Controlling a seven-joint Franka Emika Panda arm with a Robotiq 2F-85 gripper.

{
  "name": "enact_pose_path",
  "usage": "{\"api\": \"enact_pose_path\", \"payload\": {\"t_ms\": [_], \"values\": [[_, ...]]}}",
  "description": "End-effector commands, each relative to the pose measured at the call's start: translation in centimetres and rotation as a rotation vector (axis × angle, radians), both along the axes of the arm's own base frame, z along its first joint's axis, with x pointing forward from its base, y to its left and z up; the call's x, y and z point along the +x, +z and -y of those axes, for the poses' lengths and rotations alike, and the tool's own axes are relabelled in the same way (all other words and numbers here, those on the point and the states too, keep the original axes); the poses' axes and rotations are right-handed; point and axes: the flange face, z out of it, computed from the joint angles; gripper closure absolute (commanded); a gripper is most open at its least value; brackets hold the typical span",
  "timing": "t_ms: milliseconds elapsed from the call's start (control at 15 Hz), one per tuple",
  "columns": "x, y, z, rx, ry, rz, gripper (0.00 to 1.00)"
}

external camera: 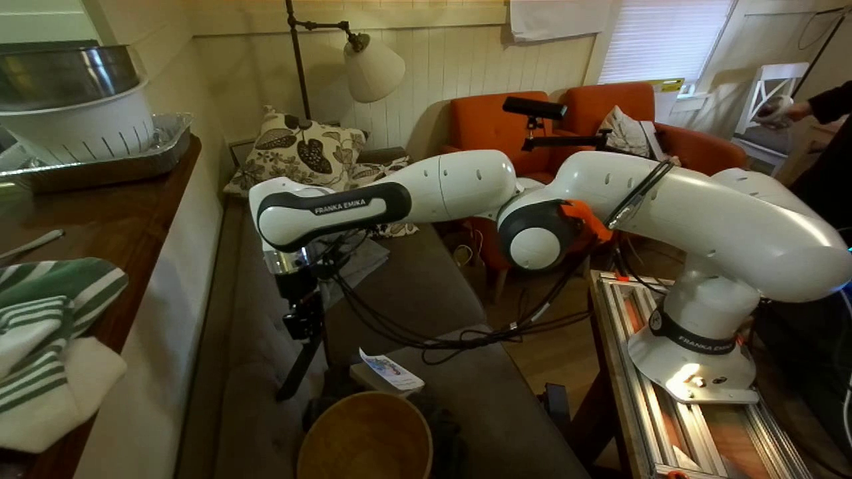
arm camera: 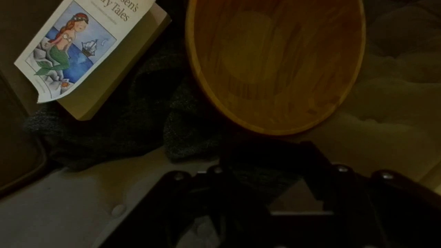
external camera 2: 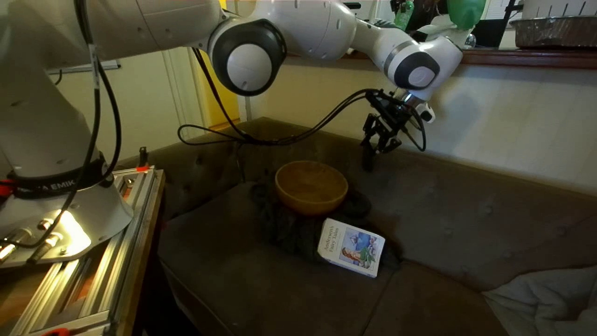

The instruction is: Move the black remote from the counter to the bowl

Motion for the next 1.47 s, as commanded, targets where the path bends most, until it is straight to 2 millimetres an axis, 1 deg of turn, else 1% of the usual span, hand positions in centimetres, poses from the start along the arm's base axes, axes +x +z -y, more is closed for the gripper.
{"api": "enact_pose_path", "payload": {"t_ms": [0, 200, 267, 333, 600, 733, 1000, 1267, 1333, 1400], "values": [[-0.1, -0.4, 0.2, 0.004, 0.001, -0.004, 0.49], [-0.1, -0.4, 0.2, 0.0, 0.003, -0.007, 0.49], [-0.1, -0.4, 0.2, 0.0, 0.003, -0.006, 0.74], [0.0, 0.1, -2.6, -0.085, 0.052, 0.027, 0.74], [-0.2, -0.6, -7.9, -0.205, 0.196, 0.101, 0.74], [-0.2, -1.2, -9.9, -0.259, 0.225, 0.135, 0.74], [-0.5, -2.2, -11.2, -0.266, 0.21, 0.138, 0.74], [-1.1, -2.3, -11.5, -0.28, 0.301, 0.115, 0.74], [-1.3, -2.5, -11.6, -0.296, 0.294, 0.098, 0.74], [-1.7, -2.8, -11.6, -0.317, 0.232, 0.058, 0.74]]}}
